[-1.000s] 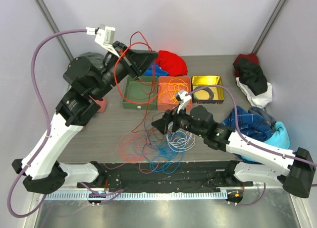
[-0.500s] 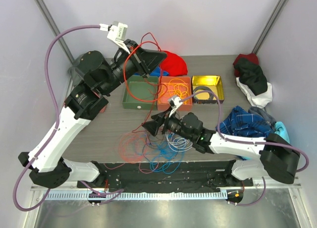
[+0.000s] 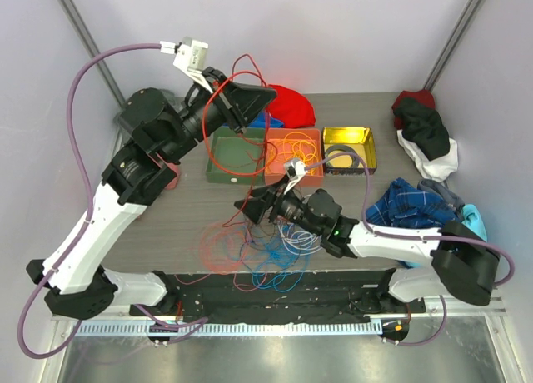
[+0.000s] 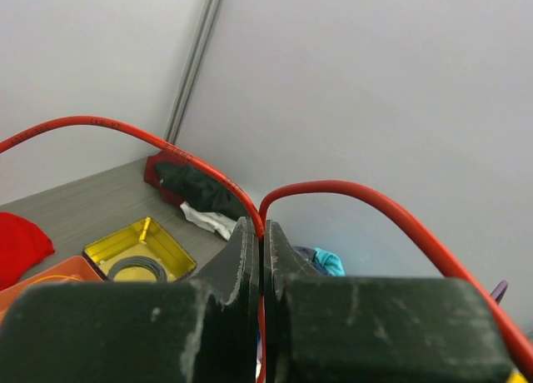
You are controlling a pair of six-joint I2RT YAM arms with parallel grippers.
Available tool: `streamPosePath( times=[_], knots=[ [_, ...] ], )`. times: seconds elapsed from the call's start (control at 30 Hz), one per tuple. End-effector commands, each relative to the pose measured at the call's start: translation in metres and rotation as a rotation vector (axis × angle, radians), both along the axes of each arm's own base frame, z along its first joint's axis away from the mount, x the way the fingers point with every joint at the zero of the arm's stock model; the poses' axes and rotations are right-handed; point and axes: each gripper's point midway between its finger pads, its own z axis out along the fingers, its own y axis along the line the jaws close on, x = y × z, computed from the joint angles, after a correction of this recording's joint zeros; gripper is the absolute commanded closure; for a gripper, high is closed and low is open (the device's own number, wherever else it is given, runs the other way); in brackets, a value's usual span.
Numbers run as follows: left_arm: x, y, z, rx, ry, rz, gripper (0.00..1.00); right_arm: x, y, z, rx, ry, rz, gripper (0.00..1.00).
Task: Untangle the cables
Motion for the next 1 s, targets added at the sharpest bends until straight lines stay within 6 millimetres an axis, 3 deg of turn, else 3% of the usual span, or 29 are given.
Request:
streamPosePath(
  times=[0.0,0.17,0.23,0.37,0.6,0.77,0.97],
  knots=[
    [-0.012,0.018,0.03,-0.024,-0.091,0.031,1.0,-0.001,-0.027,0.005,-0.034,-0.018,-0.078,0.2],
    [-0.007,0.016,0.035,-0.013,-0.112,0.046,1.0,-0.011,-0.052,0.001,-0.049,-0.008,-0.102,0.2],
    [-0.007,0.016,0.038,-0.016,-0.12,0.045,1.0,-0.014,-0.055,-0.006,-0.069,-0.001,-0.099,0.2],
    [-0.007,0.013,0.044,-0.026,-0.125,0.035,1.0,-0.02,-0.057,0.002,-0.048,-0.016,-0.083,0.2],
    [-0.006,0.005,0.042,-0.034,-0.1,0.006,1.0,-0.029,-0.036,0.042,0.078,-0.056,0.013,0.2],
    [-0.005,0.003,0.038,-0.032,-0.09,0.0,1.0,-0.031,-0.014,0.06,0.122,-0.075,0.077,0.2],
    [-0.007,-0.004,0.032,-0.037,-0.066,-0.031,1.0,-0.013,0.013,0.057,0.107,-0.066,0.064,0.2]
  ],
)
